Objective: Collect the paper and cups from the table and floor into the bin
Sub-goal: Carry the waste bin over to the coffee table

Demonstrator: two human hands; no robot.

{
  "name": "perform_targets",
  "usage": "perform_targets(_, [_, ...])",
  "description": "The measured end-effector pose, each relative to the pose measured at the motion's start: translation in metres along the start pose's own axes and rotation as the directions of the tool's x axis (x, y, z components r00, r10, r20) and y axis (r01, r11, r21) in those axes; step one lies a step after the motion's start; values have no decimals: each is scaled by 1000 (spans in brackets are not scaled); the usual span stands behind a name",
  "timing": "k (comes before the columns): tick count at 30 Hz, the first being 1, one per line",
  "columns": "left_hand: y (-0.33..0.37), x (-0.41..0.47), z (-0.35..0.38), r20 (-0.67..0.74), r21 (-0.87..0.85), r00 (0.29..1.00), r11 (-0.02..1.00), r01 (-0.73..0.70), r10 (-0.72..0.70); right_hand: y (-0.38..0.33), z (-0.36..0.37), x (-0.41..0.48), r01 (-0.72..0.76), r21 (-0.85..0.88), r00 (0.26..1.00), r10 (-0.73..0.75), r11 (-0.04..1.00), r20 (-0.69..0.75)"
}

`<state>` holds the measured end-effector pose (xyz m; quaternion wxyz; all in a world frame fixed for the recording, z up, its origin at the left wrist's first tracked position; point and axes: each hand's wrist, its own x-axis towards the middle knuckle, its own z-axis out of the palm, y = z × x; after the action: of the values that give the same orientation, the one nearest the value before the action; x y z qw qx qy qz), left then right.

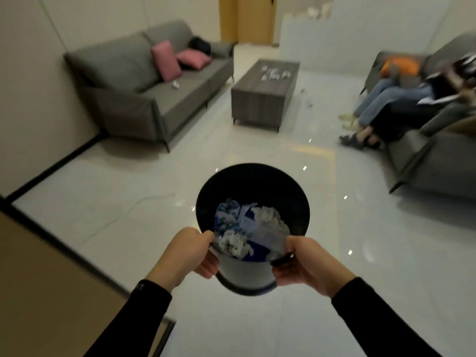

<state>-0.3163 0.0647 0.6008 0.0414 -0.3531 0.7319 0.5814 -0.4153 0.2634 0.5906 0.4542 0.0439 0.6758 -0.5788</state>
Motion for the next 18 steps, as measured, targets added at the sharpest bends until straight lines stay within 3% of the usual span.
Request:
perform_targets(4, [60,-3,7,62,-24,992,994,-107,108,-42,-46,-32,85,130,993,-73,988,-95])
perform_targets(10, [86,35,-2,-115,-92,946,945,-313,302,-83,-99,-23,144,219,974,-99,965,-204])
perform_targets(18, [112,172,-22,-230,-211,916,902,-376,328,-144,-138,75,147,277,934,-41,950,-355])
